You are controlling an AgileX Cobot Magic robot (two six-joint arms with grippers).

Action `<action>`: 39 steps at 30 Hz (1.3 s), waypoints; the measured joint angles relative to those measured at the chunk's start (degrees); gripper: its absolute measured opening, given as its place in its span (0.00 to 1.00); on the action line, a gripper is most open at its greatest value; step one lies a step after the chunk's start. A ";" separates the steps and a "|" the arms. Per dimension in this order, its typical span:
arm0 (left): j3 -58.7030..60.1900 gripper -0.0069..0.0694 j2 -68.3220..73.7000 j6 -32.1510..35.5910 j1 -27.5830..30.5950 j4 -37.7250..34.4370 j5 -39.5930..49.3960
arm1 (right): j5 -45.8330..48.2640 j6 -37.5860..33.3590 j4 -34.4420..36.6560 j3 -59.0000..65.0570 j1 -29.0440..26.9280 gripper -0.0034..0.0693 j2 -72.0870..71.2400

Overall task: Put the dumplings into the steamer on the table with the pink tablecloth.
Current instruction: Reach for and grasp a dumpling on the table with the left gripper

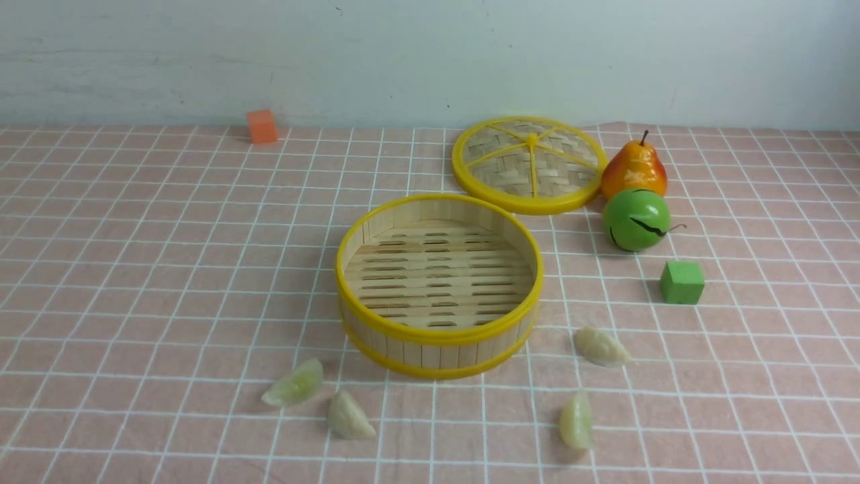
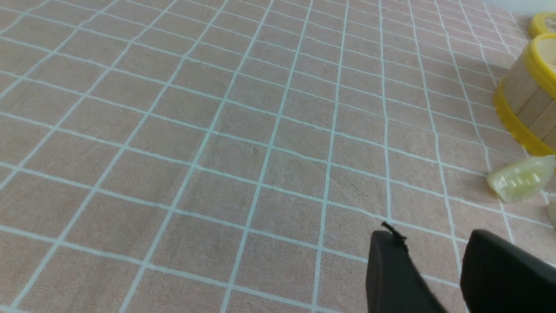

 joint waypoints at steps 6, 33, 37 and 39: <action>0.00 0.40 0.00 0.00 0.00 0.00 0.00 | 0.00 0.00 -0.16 0.00 0.00 0.38 0.00; 0.00 0.40 0.00 -10.24 0.00 -9.40 -5.89 | -0.45 -0.05 4.78 0.00 0.00 0.38 0.00; 0.00 0.40 0.00 -26.28 0.00 -29.34 -7.55 | -0.60 0.00 16.88 0.11 0.00 0.38 0.00; 0.00 0.40 0.00 -28.80 0.00 -32.80 -7.76 | -0.62 0.00 21.57 0.16 0.00 0.38 0.00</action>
